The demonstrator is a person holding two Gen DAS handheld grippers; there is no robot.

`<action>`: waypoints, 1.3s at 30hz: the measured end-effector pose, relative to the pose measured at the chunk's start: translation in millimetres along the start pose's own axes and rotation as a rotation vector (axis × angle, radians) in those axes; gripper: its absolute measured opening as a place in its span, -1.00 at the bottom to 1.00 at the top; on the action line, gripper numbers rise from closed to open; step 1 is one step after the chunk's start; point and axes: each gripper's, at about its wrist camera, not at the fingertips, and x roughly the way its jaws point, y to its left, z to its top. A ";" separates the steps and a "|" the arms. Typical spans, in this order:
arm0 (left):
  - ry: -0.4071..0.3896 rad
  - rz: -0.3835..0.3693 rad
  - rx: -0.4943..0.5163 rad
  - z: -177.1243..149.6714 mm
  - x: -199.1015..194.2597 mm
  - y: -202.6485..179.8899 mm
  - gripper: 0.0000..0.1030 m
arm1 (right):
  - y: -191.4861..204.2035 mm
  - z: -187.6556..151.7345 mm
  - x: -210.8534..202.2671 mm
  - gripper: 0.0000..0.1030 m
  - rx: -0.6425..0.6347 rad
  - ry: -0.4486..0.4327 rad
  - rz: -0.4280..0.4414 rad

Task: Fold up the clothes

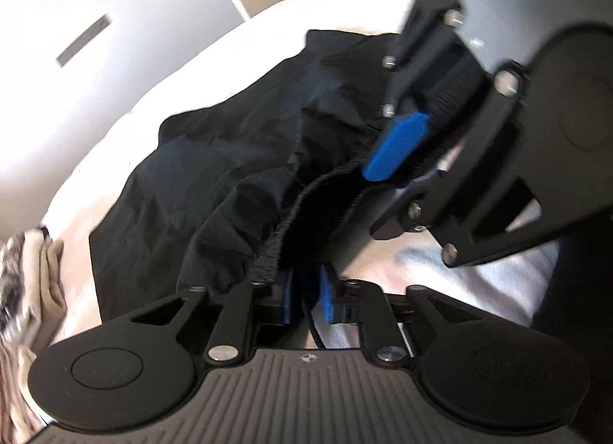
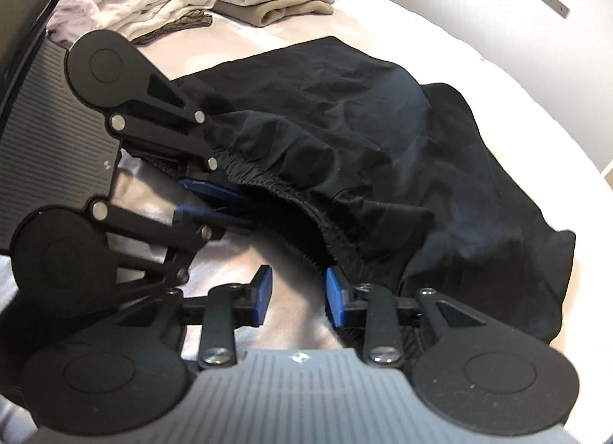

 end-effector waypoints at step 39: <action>0.028 -0.210 -0.226 -19.1 -58.6 18.3 -0.64 | -57.0 -22.1 -45.0 -0.53 0.265 0.075 0.255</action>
